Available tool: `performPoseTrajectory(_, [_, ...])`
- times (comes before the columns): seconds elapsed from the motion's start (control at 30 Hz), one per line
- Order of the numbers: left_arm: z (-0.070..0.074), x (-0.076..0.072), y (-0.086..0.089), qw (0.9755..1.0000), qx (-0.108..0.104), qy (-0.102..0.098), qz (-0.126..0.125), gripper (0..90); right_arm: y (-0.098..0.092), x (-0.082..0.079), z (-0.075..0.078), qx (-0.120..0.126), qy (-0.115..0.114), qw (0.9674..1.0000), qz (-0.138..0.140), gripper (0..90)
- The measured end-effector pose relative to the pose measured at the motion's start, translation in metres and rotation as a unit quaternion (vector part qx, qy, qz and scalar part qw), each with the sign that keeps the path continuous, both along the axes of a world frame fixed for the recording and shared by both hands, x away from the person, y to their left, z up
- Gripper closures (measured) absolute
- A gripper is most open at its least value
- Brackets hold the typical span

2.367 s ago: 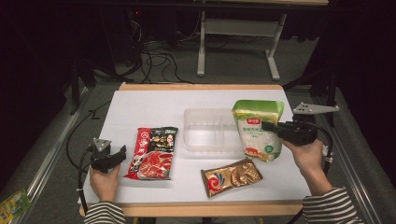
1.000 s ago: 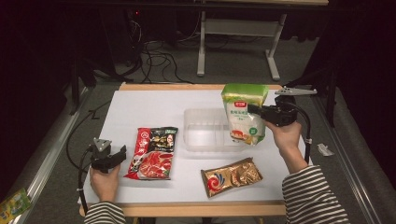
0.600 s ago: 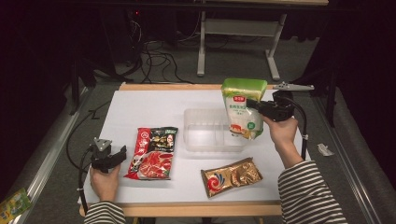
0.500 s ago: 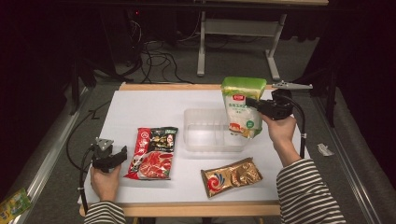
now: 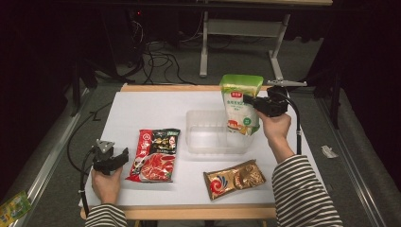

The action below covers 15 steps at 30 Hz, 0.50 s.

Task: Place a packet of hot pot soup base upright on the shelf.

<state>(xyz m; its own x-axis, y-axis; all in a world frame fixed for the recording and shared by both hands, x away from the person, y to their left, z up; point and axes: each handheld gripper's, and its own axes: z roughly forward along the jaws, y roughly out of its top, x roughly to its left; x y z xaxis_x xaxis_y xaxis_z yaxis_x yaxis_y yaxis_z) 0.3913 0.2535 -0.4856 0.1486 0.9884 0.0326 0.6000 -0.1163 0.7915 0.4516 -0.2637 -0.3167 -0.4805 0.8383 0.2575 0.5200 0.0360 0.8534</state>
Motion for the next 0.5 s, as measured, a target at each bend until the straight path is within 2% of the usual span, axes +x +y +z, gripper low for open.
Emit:
performPoseTrajectory(0.2, [0.000, -0.001, 0.001, 1.0000, -0.004, -0.001, -0.001, 37.6, 0.004, 0.004, -0.005, -0.002, 0.001, 0.9999, -0.015, 90.0])
performPoseTrajectory(0.33, [0.000, -0.001, 0.001, 1.0000, -0.006, -0.004, -0.001, 37.5, 0.010, 0.008, -0.008, -0.015, -0.004, 0.9996, -0.026, 90.0])
performPoseTrajectory(0.5, [0.000, -0.001, 0.000, 1.0000, -0.003, -0.007, -0.002, 37.6, 0.013, 0.011, -0.012, -0.020, -0.001, 0.9992, -0.033, 90.0])
